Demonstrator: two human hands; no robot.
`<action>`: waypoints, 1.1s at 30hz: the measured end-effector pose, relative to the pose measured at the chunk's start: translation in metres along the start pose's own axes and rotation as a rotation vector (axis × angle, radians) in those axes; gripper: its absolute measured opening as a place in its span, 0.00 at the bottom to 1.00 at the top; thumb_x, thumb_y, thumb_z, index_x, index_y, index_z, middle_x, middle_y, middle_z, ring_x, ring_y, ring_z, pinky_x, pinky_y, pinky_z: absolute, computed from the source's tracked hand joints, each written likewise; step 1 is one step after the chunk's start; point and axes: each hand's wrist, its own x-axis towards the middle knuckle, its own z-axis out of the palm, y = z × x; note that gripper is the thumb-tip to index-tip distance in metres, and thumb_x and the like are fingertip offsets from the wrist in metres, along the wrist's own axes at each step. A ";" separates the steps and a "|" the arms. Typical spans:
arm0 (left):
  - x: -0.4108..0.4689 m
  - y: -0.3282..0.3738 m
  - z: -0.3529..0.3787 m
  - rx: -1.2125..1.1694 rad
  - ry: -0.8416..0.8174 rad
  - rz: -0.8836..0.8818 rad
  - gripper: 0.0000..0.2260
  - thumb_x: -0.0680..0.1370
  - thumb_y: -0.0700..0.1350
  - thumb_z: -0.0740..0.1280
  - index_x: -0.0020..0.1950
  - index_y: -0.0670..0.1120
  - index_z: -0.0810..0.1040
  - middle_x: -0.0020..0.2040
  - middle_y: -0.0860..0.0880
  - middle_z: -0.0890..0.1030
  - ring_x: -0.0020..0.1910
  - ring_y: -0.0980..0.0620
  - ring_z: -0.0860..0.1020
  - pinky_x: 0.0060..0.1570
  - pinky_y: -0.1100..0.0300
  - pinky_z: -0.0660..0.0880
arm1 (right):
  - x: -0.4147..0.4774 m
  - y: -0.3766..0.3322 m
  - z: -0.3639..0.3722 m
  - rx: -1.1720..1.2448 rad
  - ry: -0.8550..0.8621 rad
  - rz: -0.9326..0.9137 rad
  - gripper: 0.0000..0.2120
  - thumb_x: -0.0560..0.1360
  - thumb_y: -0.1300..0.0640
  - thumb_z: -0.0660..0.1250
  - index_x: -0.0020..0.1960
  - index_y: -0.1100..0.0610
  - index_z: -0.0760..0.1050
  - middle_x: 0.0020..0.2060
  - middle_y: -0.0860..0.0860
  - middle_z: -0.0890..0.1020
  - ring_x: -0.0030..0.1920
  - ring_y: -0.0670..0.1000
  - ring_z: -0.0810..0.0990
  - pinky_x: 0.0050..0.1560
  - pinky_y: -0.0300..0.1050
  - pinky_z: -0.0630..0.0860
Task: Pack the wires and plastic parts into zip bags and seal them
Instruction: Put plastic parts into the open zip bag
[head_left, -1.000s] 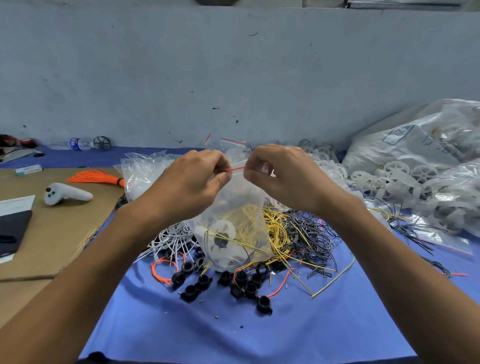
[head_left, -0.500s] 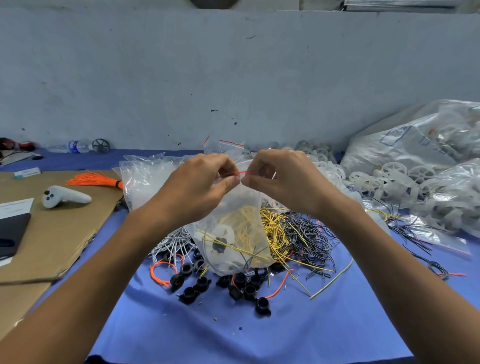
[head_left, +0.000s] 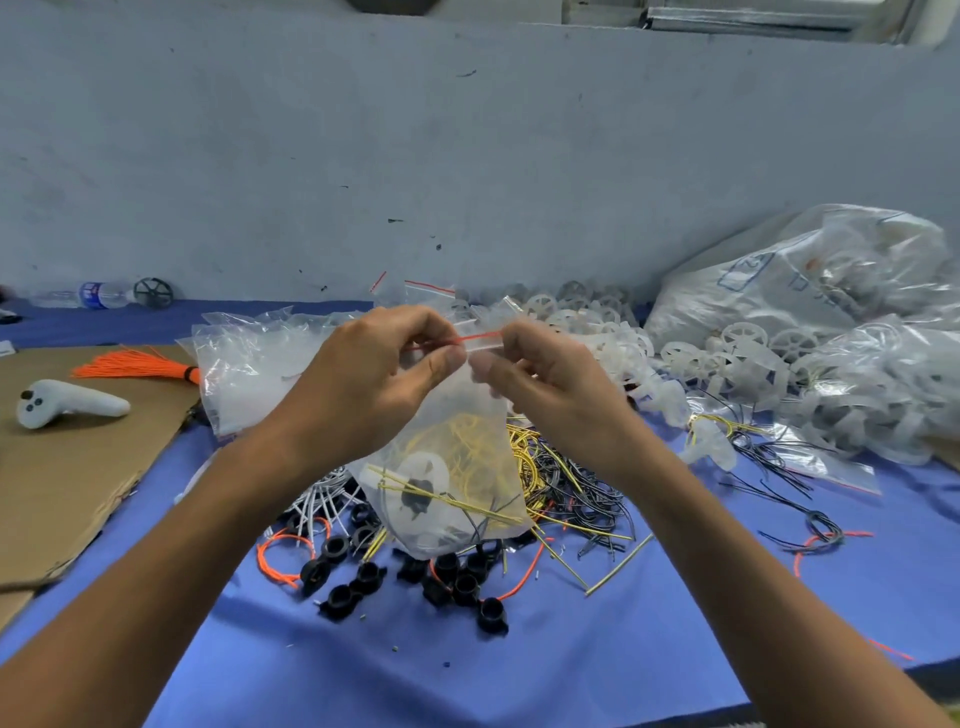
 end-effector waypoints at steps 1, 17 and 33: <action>0.001 0.001 0.000 -0.017 0.009 0.006 0.03 0.78 0.54 0.70 0.46 0.59 0.78 0.42 0.56 0.82 0.44 0.55 0.80 0.45 0.60 0.75 | -0.004 -0.001 0.001 0.031 0.035 0.008 0.04 0.80 0.57 0.66 0.47 0.54 0.78 0.39 0.50 0.81 0.39 0.51 0.79 0.39 0.39 0.72; 0.002 0.011 0.032 -0.030 0.027 0.033 0.11 0.72 0.63 0.67 0.41 0.57 0.80 0.37 0.61 0.79 0.39 0.61 0.74 0.38 0.58 0.70 | -0.099 0.039 -0.012 0.000 0.276 0.236 0.12 0.82 0.49 0.59 0.45 0.54 0.74 0.38 0.52 0.79 0.39 0.51 0.78 0.44 0.51 0.76; -0.041 -0.120 0.026 -0.032 -0.071 -0.230 0.20 0.77 0.67 0.65 0.61 0.57 0.80 0.43 0.58 0.83 0.35 0.58 0.80 0.27 0.68 0.75 | -0.125 0.215 -0.269 -0.572 0.732 1.086 0.37 0.76 0.45 0.68 0.78 0.57 0.54 0.72 0.64 0.67 0.71 0.66 0.67 0.68 0.59 0.67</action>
